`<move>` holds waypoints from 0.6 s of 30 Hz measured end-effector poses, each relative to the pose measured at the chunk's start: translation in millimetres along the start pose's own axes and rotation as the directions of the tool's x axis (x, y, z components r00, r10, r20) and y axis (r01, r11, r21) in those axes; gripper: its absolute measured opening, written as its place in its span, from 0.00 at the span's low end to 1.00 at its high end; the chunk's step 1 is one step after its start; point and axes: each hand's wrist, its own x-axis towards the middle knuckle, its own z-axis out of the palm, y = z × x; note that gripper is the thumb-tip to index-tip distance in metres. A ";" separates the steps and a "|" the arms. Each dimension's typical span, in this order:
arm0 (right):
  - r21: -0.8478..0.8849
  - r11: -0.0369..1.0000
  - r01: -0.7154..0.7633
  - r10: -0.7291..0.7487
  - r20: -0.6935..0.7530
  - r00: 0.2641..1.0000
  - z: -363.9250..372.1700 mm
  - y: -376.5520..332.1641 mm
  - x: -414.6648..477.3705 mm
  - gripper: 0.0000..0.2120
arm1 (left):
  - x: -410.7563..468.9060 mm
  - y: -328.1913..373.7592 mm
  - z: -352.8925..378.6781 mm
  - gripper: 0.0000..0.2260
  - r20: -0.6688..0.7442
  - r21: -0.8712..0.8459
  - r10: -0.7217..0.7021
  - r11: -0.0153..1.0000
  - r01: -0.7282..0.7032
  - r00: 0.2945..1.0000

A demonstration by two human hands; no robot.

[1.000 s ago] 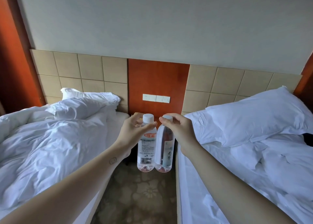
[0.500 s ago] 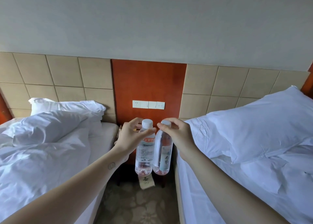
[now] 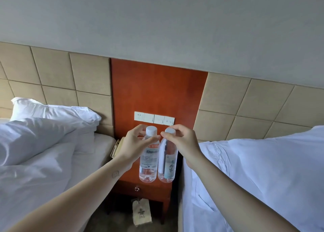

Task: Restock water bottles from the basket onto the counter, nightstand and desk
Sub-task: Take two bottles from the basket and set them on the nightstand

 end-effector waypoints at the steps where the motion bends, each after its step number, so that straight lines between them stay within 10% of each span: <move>1: 0.000 1.000 0.002 -0.002 0.013 1.000 0.1 6.7 17.5 0.08 | 14.6 -6.2 3.8 0.12 -0.011 -0.002 -0.009 1.000 0.009 1.000; 18: -0.019 0.995 -0.101 0.100 -0.052 0.994 61.4 121.8 270.4 0.11 | 273.2 -124.7 6.6 0.11 0.074 0.093 -0.076 0.993 0.069 0.994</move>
